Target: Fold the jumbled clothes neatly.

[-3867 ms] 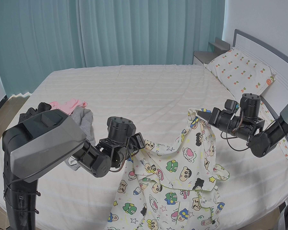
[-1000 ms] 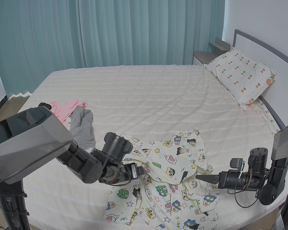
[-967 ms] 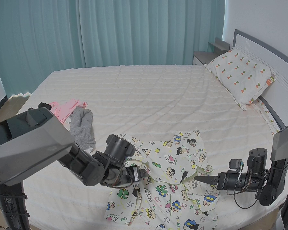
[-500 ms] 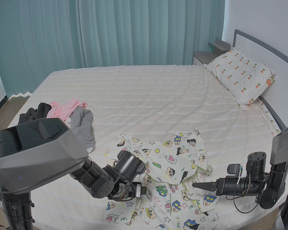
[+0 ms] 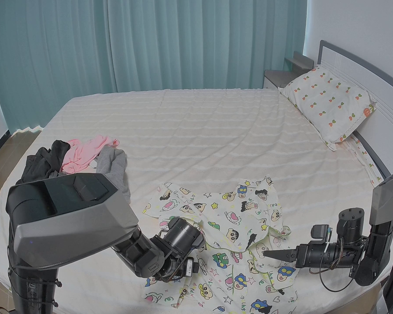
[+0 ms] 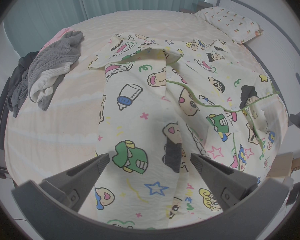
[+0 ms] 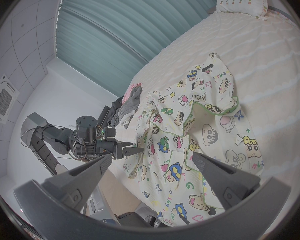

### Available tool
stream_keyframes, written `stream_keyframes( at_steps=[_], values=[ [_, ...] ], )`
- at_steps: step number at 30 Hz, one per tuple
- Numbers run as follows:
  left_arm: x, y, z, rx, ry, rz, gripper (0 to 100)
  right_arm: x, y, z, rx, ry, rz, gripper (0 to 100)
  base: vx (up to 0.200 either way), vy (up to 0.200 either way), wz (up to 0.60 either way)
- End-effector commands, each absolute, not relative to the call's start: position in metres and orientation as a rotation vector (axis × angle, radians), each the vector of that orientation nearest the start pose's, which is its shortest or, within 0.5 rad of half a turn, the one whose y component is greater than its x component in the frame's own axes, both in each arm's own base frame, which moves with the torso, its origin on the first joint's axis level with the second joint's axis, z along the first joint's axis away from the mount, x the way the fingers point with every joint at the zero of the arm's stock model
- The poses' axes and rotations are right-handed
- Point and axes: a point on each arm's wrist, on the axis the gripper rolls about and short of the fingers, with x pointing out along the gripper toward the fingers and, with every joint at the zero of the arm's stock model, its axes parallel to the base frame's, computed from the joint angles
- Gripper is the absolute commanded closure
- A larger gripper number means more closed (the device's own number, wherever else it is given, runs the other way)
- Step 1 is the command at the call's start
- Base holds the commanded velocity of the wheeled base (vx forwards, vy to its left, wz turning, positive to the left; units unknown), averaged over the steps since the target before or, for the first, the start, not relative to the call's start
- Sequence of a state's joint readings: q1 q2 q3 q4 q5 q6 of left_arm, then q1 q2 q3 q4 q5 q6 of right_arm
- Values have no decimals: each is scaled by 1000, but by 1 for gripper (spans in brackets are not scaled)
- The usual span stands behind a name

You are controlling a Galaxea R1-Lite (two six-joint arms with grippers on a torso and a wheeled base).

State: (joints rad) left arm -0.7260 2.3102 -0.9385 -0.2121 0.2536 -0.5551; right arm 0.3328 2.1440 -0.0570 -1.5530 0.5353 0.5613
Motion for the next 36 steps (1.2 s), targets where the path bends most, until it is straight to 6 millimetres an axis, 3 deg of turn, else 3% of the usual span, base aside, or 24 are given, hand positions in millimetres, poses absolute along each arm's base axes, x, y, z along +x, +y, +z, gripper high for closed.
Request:
stream_keyframes(
  at_steps=[1,4,5,12,24,36],
  values=[
    [267,-228,-34,69,1096,-102,0,212,85,13,568,766,674,0,0,0,0],
    [266,-228,-38,98,1089,-77,0,210,85,12,568,772,672,0,0,0,0],
    [265,-227,-39,110,1088,-75,100,210,85,12,568,774,671,0,0,0,0],
    [267,-227,-36,129,1057,-56,100,210,85,12,568,775,671,0,0,0,0],
    [271,-207,-6,86,1002,-2,100,207,84,11,568,785,669,0,0,0,0],
    [264,-146,14,2,1030,113,100,206,84,10,568,796,668,0,0,0,0]
  ],
)
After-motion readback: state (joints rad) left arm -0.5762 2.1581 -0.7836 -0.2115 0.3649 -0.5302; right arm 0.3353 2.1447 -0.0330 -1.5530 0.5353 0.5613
